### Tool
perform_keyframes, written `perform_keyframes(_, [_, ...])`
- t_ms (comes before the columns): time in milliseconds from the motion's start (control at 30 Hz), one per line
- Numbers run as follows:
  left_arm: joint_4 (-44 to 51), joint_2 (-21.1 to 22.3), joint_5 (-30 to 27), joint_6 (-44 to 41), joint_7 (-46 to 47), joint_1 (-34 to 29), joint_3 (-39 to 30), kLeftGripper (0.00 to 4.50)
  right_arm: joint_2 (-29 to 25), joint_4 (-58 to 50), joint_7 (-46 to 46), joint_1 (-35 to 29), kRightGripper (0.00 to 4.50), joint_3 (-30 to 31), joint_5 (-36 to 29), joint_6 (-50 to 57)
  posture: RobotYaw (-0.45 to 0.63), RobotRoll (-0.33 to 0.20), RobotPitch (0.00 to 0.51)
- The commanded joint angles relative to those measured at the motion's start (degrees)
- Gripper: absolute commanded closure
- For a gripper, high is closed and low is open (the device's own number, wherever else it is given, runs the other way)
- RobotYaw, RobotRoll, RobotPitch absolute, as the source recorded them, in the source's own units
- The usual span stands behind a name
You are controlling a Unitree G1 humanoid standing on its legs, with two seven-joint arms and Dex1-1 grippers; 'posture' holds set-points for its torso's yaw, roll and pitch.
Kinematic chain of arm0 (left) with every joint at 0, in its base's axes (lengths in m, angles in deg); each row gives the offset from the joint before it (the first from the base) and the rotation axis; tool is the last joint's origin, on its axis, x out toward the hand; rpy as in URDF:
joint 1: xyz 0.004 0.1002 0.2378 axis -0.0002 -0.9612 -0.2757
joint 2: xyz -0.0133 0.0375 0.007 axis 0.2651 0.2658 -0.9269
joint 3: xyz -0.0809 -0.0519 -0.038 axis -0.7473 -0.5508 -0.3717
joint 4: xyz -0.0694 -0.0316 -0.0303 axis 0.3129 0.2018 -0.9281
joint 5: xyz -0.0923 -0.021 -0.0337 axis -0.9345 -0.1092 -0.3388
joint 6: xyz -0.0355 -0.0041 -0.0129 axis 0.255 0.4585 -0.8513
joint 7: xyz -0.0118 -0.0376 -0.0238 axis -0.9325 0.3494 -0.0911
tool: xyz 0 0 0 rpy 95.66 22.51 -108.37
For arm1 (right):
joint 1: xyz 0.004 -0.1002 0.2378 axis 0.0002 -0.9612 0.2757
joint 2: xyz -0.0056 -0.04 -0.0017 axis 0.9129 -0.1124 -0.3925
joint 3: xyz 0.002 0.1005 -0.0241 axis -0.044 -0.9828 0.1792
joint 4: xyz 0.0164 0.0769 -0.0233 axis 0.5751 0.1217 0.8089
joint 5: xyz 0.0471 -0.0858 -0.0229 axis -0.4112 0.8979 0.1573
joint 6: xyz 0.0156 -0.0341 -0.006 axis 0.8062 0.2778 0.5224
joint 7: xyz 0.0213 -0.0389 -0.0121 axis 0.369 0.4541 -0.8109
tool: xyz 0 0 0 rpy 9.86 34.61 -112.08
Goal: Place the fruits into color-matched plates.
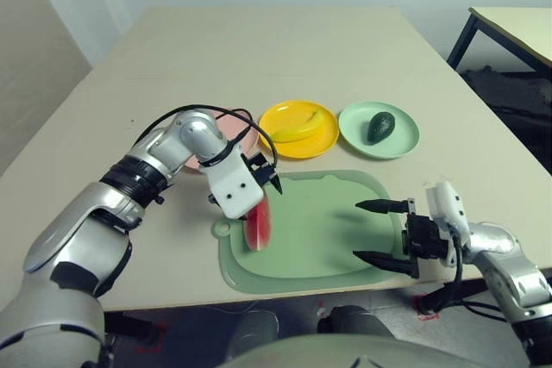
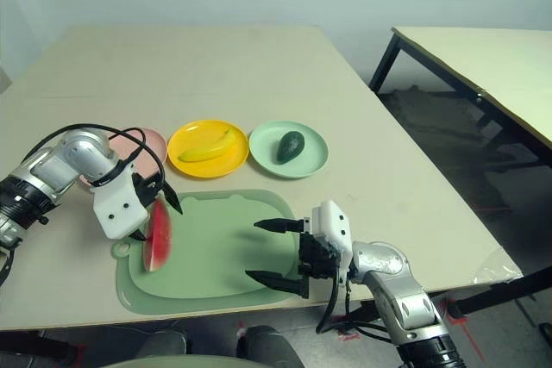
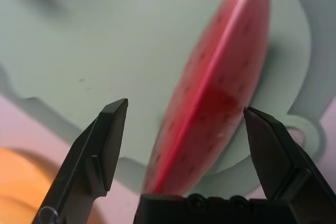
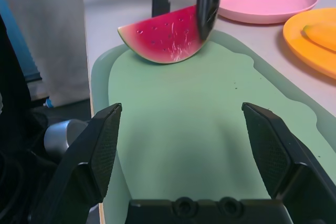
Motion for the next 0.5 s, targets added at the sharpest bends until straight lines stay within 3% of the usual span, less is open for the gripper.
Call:
perform_keyframes(33, [0.51, -0.87, 1.38, -0.79, -0.48, -1.09, 1.29, 0.00, 0.13, 1.19, -0.34, -0.38, 0.04, -0.43, 0.28, -1.40, 0.00, 0.000, 0.000])
perform_keyframes(133, [0.58, -1.45, 2.35, -2.03, -0.48, -1.59, 0.84, 0.19, 0.10, 1.83, -0.24, -0.90, 0.01, -0.35, 0.63, -2.01, 0.00, 0.000, 0.000])
perform_keyframes(367, [2.04, 0.05, 2.78, -6.26, -0.48, -1.99, 2.18, 2.19, 0.16, 3.26, -0.76, -1.62, 0.00, -0.20, 1.04, -3.85, 0.00, 0.000, 0.000])
perform_keyframes(500, [3.57, 1.85, 0.99, -8.18, -0.48, -2.01, 2.37, 2.23, 0.53, 4.38, -1.06, -1.19, 0.00, -0.19, 1.10, -4.97, 0.00, 0.000, 0.000])
